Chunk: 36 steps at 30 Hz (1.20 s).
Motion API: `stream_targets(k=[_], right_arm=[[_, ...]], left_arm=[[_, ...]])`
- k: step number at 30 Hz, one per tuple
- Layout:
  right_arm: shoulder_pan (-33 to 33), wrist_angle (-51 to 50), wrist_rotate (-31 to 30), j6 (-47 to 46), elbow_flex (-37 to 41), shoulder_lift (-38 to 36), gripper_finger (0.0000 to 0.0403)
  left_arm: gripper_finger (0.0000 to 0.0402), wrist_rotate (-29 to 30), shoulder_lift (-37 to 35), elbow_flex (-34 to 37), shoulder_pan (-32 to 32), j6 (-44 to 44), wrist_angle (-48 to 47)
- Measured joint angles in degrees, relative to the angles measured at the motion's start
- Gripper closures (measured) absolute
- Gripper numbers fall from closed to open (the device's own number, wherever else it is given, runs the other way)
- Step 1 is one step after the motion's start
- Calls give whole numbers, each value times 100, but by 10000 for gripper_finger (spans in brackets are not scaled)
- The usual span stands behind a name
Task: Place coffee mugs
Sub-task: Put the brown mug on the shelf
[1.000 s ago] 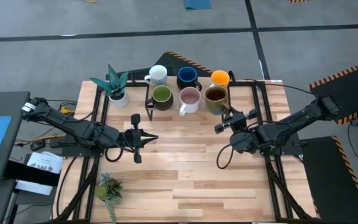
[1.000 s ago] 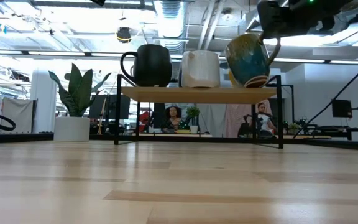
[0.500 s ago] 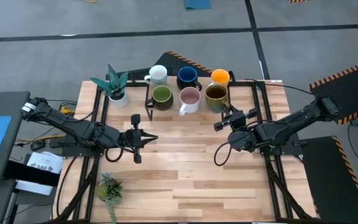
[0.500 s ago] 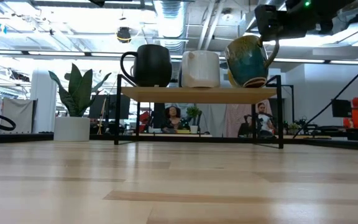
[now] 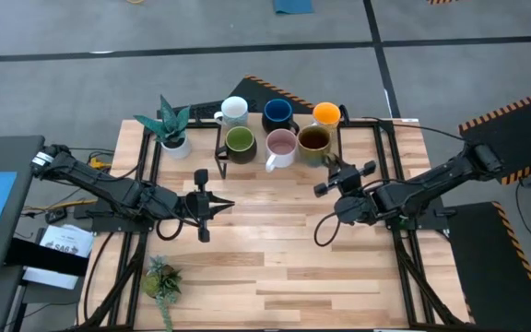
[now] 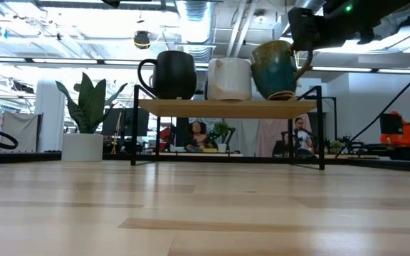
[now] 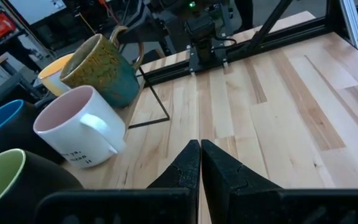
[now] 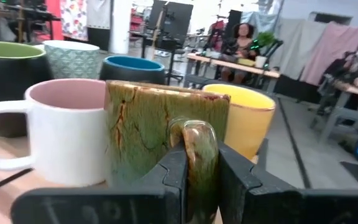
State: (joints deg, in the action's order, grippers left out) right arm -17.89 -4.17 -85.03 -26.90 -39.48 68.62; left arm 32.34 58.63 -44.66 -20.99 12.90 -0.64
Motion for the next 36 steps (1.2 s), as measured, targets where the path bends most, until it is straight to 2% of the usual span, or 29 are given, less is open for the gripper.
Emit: stream_targets(k=[11, 24, 36], right_arm=[[-2, -18, 436, -26, 0, 2, 322], [0, -611, 433, -24, 1, 2, 322], [82, -714, 423, -10, 2, 2, 321]], left_arm=[[401, 0, 0, -2, 0, -12, -34], [401, -2, 0, -2, 0, -23, -38], [401, -1, 0, -2, 0, -23, -38]])
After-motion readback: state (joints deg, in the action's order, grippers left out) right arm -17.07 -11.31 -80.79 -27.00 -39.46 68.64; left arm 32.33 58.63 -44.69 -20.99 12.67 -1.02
